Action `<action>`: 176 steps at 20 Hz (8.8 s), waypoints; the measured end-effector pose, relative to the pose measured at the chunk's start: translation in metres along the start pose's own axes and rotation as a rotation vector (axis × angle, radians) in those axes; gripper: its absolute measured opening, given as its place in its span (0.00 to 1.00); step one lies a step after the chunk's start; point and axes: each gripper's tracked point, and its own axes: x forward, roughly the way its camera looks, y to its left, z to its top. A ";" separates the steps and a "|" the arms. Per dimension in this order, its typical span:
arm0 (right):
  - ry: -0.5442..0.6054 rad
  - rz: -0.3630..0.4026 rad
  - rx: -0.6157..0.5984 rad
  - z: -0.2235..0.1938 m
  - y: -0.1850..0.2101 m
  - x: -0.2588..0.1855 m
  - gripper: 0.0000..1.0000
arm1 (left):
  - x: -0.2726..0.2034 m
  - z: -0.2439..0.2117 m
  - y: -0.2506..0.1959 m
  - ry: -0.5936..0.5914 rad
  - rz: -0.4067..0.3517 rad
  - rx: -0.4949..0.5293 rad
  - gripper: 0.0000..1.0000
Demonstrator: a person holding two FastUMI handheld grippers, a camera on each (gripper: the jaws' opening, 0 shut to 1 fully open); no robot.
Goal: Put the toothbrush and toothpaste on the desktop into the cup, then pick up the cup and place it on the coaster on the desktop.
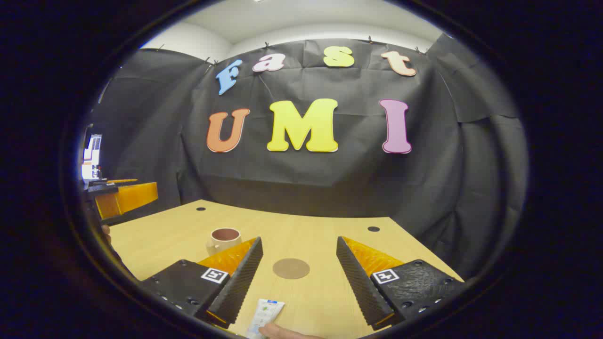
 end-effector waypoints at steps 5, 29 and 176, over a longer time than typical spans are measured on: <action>0.019 -0.011 -0.040 -0.017 -0.001 -0.006 0.97 | -0.006 -0.007 -0.008 0.000 -0.016 -0.004 0.97; -0.017 -0.044 -0.022 -0.008 -0.001 -0.053 0.98 | -0.012 -0.095 -0.044 0.211 -0.075 -0.021 0.98; 0.009 0.218 0.041 -0.019 0.119 0.053 0.30 | 0.054 -0.075 0.028 0.048 0.015 -0.030 0.98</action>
